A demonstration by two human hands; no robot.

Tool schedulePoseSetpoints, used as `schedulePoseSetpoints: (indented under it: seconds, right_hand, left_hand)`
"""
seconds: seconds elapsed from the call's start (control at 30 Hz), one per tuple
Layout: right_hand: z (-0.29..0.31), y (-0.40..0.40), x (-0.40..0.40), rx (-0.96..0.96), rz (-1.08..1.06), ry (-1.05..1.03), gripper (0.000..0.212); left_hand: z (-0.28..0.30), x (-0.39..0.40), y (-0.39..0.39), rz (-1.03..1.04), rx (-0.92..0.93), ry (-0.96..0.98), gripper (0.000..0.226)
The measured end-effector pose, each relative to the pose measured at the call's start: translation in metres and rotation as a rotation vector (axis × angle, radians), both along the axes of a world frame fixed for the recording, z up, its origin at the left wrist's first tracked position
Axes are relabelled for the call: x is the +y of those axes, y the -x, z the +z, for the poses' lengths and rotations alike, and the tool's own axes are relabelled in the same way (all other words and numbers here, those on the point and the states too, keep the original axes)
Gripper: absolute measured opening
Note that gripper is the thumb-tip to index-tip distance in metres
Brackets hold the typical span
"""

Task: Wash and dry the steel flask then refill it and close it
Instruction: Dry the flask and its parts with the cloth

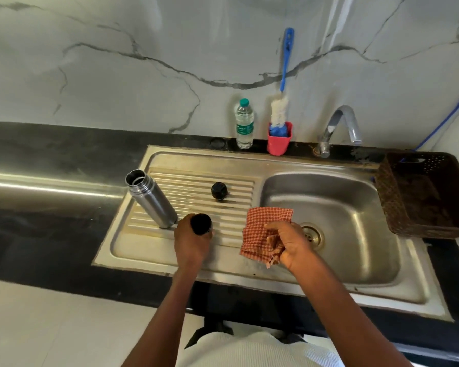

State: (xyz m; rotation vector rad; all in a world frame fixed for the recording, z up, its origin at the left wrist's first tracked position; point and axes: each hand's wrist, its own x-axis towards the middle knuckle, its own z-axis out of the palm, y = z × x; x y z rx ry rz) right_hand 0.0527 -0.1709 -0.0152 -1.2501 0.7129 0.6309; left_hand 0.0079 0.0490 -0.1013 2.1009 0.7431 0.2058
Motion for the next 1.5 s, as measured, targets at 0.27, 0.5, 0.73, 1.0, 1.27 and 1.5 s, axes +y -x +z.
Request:
schedulePoseSetpoints:
  seconds: [0.27,0.5,0.73,1.0,1.27,1.5]
  right_hand:
    - [0.0,0.005,0.025,0.056,-0.008,-0.179,0.034]
    - [-0.001,-0.006,0.021,0.05,-0.123,-0.323,0.031]
    - [-0.002,-0.012,0.007,0.009,-0.251,-0.354,0.021]
    - [0.004,-0.024,-0.022,-0.038,-0.328,-0.283,0.007]
    - [0.005,-0.028,-0.037,-0.08,-0.409,-0.189,0.054]
    - [0.001,-0.022,-0.06,-0.103,-0.523,-0.192,0.078]
  left_hand:
    - [-0.02,0.019,0.0,0.015,0.093,-0.115,0.052]
    - [0.007,-0.001,-0.005,-0.014,0.104,-0.403,0.079]
    - [0.031,-0.011,-0.079,-0.143,0.091,-0.317,0.059]
    - [-0.002,-0.004,-0.136,-0.285,0.349,-0.352,0.06]
    - [0.005,-0.032,-0.148,-0.229,0.062,-0.002,0.04]
    - [0.029,-0.086,-0.125,-0.327,-0.005,0.879,0.079]
